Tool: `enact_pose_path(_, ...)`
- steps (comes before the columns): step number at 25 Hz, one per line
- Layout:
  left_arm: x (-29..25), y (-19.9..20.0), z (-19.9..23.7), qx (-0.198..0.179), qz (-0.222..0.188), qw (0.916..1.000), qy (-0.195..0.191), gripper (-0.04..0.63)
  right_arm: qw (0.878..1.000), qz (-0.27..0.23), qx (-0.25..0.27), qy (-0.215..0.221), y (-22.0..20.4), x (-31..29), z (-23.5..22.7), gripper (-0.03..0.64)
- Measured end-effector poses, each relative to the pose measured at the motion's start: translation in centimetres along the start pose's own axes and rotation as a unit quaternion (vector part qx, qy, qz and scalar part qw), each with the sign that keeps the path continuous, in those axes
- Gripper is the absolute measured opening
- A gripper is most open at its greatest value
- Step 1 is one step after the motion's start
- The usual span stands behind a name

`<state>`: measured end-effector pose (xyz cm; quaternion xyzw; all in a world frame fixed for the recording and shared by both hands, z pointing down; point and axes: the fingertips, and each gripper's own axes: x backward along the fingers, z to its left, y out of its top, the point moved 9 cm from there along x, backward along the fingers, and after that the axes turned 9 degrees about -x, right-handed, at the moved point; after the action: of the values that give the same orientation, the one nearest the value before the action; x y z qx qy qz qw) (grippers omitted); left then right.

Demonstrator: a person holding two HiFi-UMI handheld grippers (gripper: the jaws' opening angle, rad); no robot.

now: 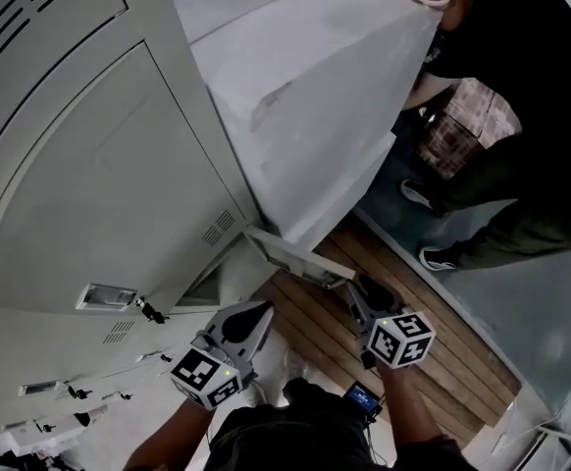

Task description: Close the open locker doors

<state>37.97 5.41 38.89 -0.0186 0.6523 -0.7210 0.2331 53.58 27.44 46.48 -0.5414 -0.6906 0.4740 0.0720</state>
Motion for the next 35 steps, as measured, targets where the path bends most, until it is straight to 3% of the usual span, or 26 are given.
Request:
enact_pose_path(21,-0.2,-0.8,1.9,0.016,0.013,0.9997,0.010,0.003,1.000,0.009,-0.009,0.000,0.8,-2.3,-1.0,0.107)
enact_pose_path(35,5.0,-1.9,1.0,0.017,-0.004,0.9995,0.026,0.003,1.000,0.016,-0.018,-0.011,-1.9,-1.1,1.6,0.107)
